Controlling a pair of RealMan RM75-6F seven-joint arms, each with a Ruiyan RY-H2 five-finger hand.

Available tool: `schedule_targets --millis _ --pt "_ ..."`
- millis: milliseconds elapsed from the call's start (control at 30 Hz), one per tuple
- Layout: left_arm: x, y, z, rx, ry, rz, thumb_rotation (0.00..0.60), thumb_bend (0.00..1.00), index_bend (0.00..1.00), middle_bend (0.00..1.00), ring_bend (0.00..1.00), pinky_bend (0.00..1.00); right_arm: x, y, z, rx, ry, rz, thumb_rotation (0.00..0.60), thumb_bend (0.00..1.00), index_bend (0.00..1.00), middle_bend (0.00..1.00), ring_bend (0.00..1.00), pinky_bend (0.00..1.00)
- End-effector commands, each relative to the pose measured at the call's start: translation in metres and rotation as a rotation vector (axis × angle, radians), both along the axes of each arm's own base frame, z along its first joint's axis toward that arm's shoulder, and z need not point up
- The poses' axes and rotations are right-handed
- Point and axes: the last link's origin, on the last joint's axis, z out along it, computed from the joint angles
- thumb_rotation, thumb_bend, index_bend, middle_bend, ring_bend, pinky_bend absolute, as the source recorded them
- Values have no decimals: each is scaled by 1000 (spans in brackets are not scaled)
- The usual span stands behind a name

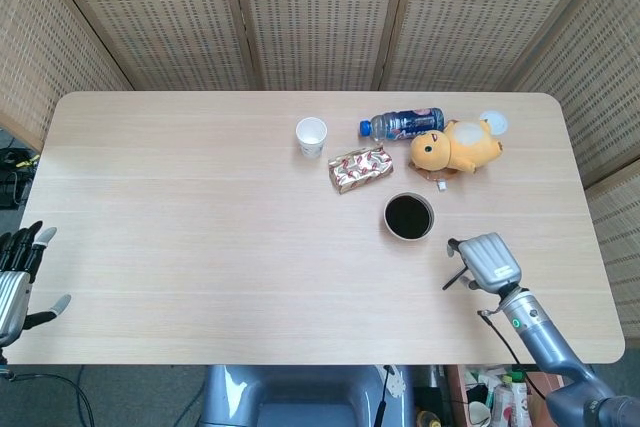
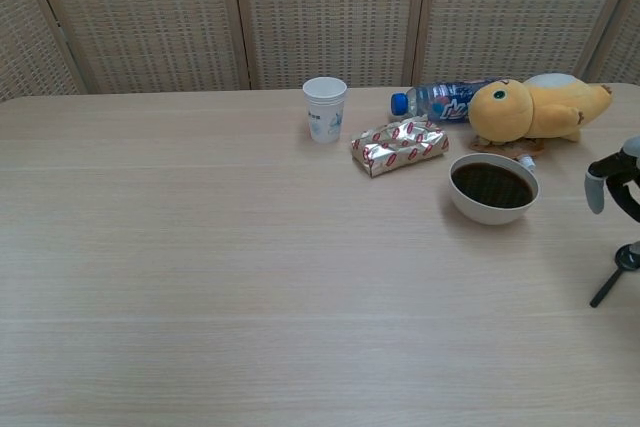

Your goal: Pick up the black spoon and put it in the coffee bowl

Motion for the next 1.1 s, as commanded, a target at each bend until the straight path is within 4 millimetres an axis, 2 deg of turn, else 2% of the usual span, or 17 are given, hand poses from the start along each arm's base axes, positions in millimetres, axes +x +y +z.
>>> schedule_targets --millis 33,333,700,1100 --pt "0 0 1 4 2 0 600 224 0 0 0 0 1 -3 -9 30 32 44 600 342 507 773 792 928" --pt "-2 -2 5 10 4 5 600 224 0 0 0 0 -2 -7 -27 84 132 173 600 344 556 870 902 997" --pt "0 -4 6 6 7 4 600 224 0 0 0 0 -13 -10 -42 125 218 259 600 387 575 894 919 1000" --pt "3 -5 4 -6 8 6 600 224 0 0 0 0 -30 -7 -48 150 259 252 600 396 575 894 919 1000"
